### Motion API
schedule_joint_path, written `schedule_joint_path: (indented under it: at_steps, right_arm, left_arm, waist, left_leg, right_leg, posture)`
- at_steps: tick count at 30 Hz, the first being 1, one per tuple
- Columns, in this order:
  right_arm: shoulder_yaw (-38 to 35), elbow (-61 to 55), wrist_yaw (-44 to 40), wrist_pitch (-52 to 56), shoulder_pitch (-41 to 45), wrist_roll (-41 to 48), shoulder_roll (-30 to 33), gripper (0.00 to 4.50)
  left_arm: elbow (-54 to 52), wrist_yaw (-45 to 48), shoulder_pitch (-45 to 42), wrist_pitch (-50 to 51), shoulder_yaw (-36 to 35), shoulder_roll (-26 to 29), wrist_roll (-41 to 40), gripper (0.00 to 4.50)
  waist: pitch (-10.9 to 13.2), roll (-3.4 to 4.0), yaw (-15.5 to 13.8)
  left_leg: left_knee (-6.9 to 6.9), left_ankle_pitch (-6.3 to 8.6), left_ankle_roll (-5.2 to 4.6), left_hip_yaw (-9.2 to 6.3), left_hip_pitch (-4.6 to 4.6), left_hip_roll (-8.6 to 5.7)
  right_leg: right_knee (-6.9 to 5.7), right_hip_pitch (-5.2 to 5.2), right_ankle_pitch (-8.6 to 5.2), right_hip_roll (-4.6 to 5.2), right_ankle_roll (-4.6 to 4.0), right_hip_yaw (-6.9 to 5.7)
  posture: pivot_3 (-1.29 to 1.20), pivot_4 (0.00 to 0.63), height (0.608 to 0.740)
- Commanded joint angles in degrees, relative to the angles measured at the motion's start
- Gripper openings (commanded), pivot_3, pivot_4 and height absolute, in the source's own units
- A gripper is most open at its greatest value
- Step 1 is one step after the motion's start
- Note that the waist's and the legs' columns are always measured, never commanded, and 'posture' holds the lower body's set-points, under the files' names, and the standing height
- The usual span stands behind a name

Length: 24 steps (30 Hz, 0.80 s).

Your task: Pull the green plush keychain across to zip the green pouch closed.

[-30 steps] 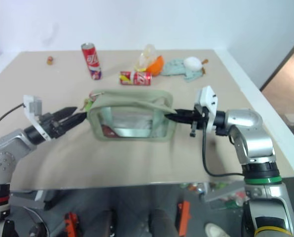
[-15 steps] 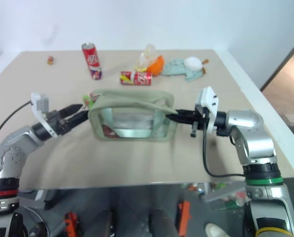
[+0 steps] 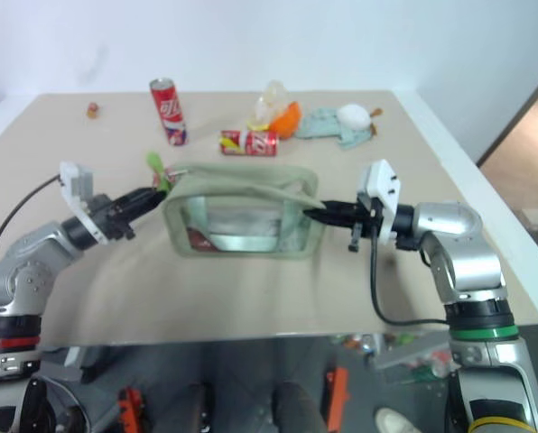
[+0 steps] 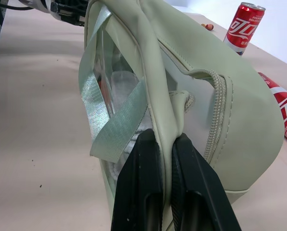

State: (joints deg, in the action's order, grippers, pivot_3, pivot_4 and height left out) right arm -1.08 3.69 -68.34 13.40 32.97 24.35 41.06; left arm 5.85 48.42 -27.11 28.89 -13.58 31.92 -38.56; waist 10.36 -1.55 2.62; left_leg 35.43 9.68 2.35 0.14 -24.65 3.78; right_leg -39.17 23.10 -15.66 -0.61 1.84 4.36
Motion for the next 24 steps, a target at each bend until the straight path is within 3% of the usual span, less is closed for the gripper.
schedule_joint_path:
  at_steps: [1,12,16,24]
  right_arm:
    - [-1.3,-0.9,-0.2,-0.7,0.6,-0.3,1.1,0.0]
    - [-1.2,-0.9,-0.2,-0.6,1.0,-0.5,1.2,0.0]
    - [-1.3,-1.1,-0.1,-0.4,1.0,-0.4,1.2,0.0]
    - [-1.0,-0.2,-0.5,-0.7,1.9,-0.7,1.2,0.0]
  left_arm:
    - [0.0,0.8,-1.4,-2.6,-0.3,0.2,1.4,0.02]
    - [-0.3,1.3,-1.8,-5.4,-0.7,0.1,2.9,0.02]
    - [-3.6,1.3,-2.9,-5.0,-2.2,2.4,2.4,0.02]
    - [-8.1,2.1,-15.3,-5.2,3.0,5.4,4.8,0.02]
  waist:
    - [0.0,0.0,0.0]
    - [0.0,0.0,0.0]
    - [0.0,0.0,0.0]
    - [0.0,-0.02,0.0]
  left_leg:
    - [0.0,0.0,0.0,0.0,0.0,0.0]
    - [0.0,0.0,0.0,0.0,0.0,0.0]
    - [0.0,0.0,0.0,0.0,0.0,0.0]
    - [0.04,-0.02,0.03,-0.02,-0.02,-0.03]
  right_leg:
    - [0.0,0.0,0.0,0.0,0.0,0.0]
    - [0.0,0.0,0.0,0.0,0.0,0.0]
    - [0.0,0.0,0.0,0.0,0.0,0.0]
    - [0.01,-0.01,0.01,0.01,0.07,-0.02]
  posture:
    - [0.0,0.15,0.74]
    - [0.0,0.15,0.74]
    - [0.0,0.15,0.74]
    - [0.0,0.15,0.74]
